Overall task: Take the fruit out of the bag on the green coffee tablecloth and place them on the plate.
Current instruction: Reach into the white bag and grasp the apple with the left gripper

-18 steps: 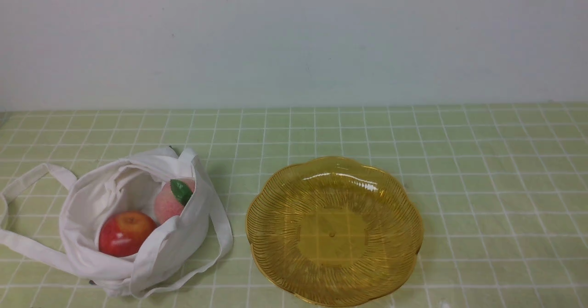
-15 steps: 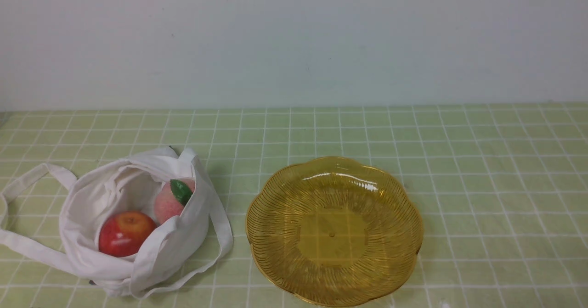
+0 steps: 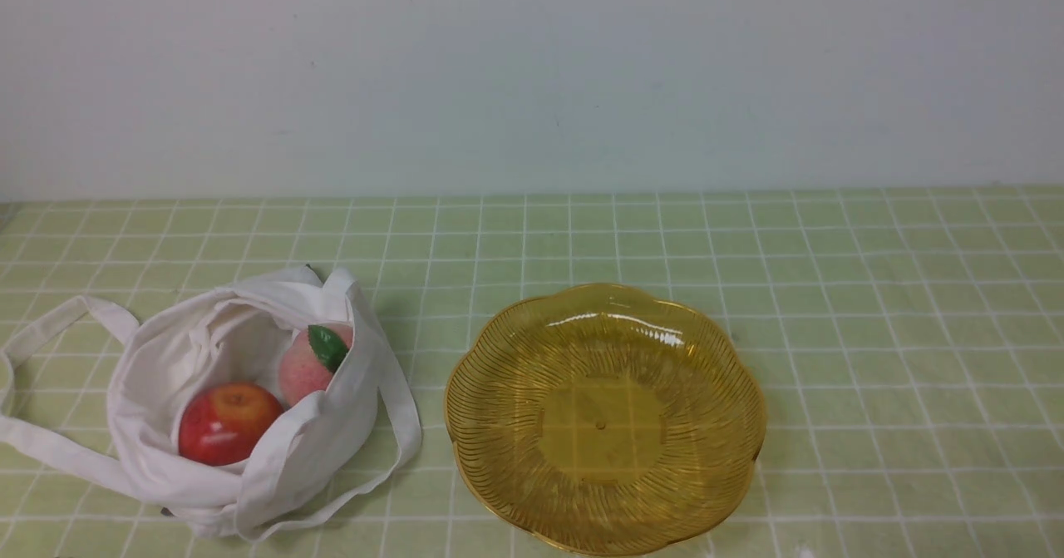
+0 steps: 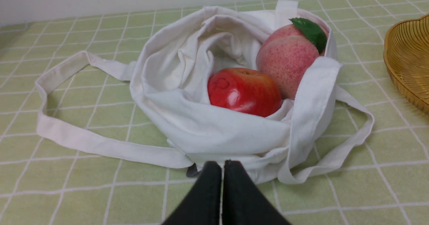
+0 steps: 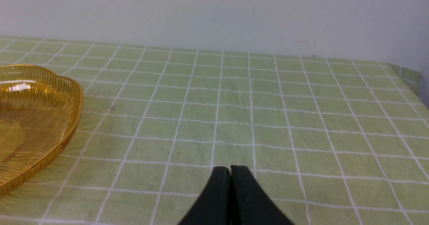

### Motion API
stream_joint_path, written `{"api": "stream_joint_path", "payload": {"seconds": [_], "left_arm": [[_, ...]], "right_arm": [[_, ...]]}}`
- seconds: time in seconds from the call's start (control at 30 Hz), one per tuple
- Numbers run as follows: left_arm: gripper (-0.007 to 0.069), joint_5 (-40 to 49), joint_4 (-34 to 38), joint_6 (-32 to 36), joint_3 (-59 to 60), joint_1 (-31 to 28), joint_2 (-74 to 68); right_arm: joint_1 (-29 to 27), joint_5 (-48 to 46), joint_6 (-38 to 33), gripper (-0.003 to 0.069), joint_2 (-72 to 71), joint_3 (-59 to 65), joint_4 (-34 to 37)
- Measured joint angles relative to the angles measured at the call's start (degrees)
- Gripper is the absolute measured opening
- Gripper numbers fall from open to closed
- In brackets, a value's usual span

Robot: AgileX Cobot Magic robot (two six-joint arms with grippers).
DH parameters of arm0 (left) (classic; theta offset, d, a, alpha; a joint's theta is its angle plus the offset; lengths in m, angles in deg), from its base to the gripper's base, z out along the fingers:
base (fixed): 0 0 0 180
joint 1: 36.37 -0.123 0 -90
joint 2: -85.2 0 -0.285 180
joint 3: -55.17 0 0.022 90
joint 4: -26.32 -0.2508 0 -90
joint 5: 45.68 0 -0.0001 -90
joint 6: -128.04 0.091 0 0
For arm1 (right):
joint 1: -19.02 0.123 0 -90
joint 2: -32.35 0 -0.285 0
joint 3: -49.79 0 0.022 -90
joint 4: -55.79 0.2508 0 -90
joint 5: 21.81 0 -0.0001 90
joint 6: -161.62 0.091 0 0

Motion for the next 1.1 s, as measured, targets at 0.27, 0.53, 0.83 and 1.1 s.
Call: {"api": "stream_joint_path", "payload": {"seconds": [0.27, 0.53, 0.83, 1.1], "left_arm": [[-0.0008, -8.4, 6.7, -1.7, 0.1, 0.0, 0.0], [-0.0008, -21.1, 13.2, -2.2, 0.1, 0.0, 0.0], [-0.0008, -36.2, 19.4, -5.1, -2.3, 0.0, -0.2], [-0.0008, -2.7, 19.7, -5.0, -27.6, 0.0, -20.1]], "right_arm": [[0.0, 0.0, 0.0, -0.0013, 0.0, 0.0, 0.0], [0.0, 0.0, 0.0, -0.0013, 0.0, 0.0, 0.0], [0.0, 0.0, 0.0, -0.0013, 0.0, 0.0, 0.0], [0.0, 0.0, 0.0, -0.0013, 0.0, 0.0, 0.0]]}}
